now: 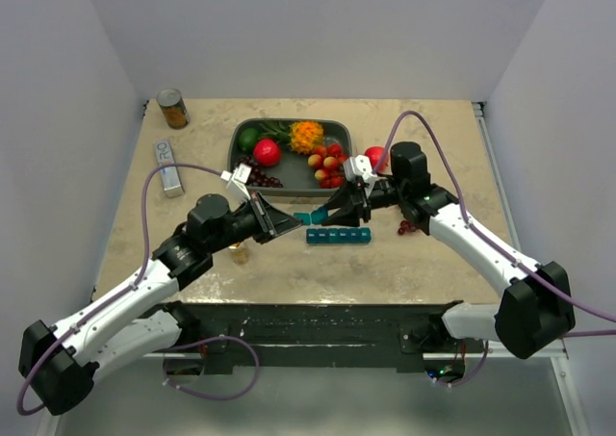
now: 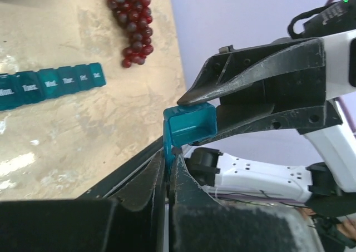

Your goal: Sort the pills into containers

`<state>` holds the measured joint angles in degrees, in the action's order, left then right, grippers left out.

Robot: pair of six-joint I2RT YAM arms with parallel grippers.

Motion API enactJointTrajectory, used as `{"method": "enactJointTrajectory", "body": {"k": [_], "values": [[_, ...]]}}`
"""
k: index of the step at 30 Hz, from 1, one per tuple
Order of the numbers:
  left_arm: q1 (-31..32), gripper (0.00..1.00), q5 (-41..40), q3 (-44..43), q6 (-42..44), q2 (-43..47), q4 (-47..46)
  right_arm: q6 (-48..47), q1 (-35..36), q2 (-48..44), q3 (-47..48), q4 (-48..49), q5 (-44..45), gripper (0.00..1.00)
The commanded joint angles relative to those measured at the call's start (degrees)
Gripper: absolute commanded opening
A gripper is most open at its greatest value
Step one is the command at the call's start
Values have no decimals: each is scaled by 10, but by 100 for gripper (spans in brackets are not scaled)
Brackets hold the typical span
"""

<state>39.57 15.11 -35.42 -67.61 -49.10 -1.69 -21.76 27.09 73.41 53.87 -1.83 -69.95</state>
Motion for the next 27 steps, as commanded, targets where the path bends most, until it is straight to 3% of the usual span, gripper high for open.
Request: {"method": "enactJointTrajectory", "body": {"k": [1,6,10,12,15,16,19,24,27], "values": [[-1,0,-24,-66,78,-21,101,-19,8,-12,-8,-9,7,0],[-1,0,-51,-84,109,-6,117,-35,7,-11,-12,-17,21,0],[-2,0,-51,-93,130,-3,121,-54,7,-12,-17,-27,33,12],[-1,0,-54,-112,157,-10,149,-66,8,-13,-18,-36,38,21],[-2,0,-75,-162,225,-57,234,-98,6,-20,-9,-74,44,46],[-2,0,-82,-190,248,-70,255,-117,6,-22,-4,-87,42,65],[-2,0,-101,-233,329,-120,335,-140,-5,-34,13,-127,32,82],[-2,0,-91,-247,439,-171,372,-121,-16,-44,10,-115,28,80],[-2,0,-64,-250,468,-193,369,-51,-9,-37,-14,-44,22,51]]}}
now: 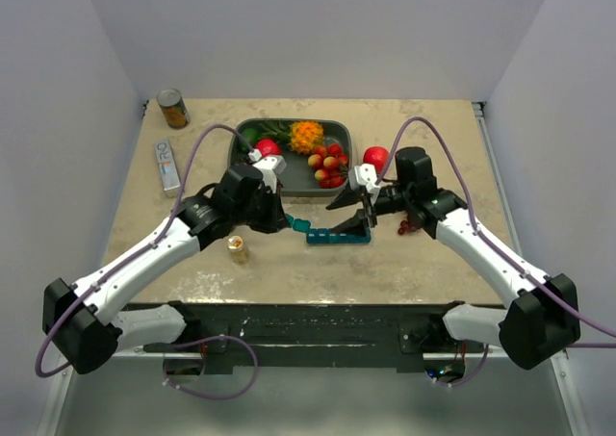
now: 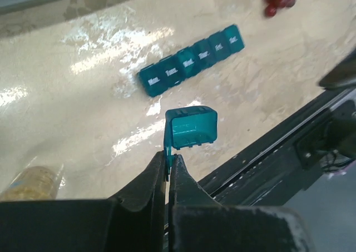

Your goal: Sort the pills into containers

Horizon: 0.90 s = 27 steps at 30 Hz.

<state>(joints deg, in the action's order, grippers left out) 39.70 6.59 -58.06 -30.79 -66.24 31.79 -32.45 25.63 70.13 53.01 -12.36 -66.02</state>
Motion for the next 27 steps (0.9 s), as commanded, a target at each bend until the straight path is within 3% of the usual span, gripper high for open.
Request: {"method": "enactJointTrajectory", "body": {"k": [1,3,6,7,14,22,27], "values": [[-3,0,31,-26,103,-26,28,76,12,5,-10,75,-13,38],[-2,0,53,-28,106,-36,14,84,34,16,-16,92,1,29],[-2,0,69,-30,105,-44,1,87,57,46,-14,96,26,3],[-2,0,71,-30,105,-44,-1,85,61,53,-13,96,43,0],[-2,0,102,-14,99,-32,-30,55,87,111,-6,68,94,0],[-3,0,80,-13,97,-18,-22,-22,101,145,16,-2,148,0],[-3,0,92,-2,109,-22,-26,-17,101,165,24,-6,168,0]]}}
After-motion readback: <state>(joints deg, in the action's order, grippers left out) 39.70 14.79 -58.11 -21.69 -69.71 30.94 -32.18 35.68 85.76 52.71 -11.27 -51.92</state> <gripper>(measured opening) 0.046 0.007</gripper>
